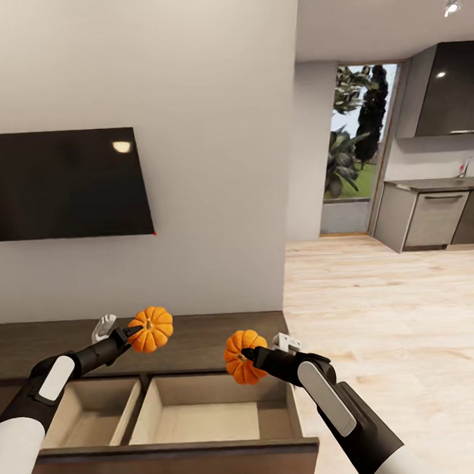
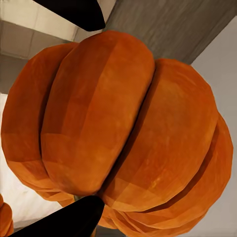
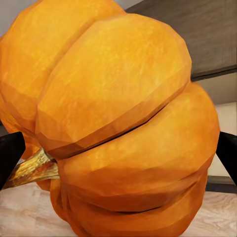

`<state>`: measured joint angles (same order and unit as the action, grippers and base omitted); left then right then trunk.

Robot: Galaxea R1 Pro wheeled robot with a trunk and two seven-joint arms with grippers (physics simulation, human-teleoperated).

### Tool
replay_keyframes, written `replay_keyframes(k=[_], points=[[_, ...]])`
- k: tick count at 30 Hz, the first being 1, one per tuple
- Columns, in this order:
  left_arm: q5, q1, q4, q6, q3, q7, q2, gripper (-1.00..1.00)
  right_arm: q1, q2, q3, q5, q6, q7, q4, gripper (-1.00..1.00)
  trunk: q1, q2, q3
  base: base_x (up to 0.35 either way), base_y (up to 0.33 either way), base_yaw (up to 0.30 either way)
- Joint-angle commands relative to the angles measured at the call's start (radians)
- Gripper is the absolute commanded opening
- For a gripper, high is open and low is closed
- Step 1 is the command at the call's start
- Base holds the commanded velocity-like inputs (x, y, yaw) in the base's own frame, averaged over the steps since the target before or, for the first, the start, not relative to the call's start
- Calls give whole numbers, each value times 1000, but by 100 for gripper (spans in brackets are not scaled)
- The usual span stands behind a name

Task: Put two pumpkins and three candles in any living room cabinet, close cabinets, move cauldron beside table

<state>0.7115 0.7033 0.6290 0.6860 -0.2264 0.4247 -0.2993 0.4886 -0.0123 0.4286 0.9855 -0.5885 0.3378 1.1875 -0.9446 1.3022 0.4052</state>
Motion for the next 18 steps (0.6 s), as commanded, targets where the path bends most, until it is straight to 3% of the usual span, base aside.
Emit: replay_keyframes(k=[1, 18], points=[[3, 1, 0, 7, -3, 2, 1, -100, 1, 0, 1, 10, -1, 11, 1, -100, 0, 1, 1, -30, 114, -1], [-2, 1, 3, 6, -4, 4, 0, -100, 1, -1, 1, 10, -2, 10, 1, -100, 0, 1, 1, -5, 18, 0]])
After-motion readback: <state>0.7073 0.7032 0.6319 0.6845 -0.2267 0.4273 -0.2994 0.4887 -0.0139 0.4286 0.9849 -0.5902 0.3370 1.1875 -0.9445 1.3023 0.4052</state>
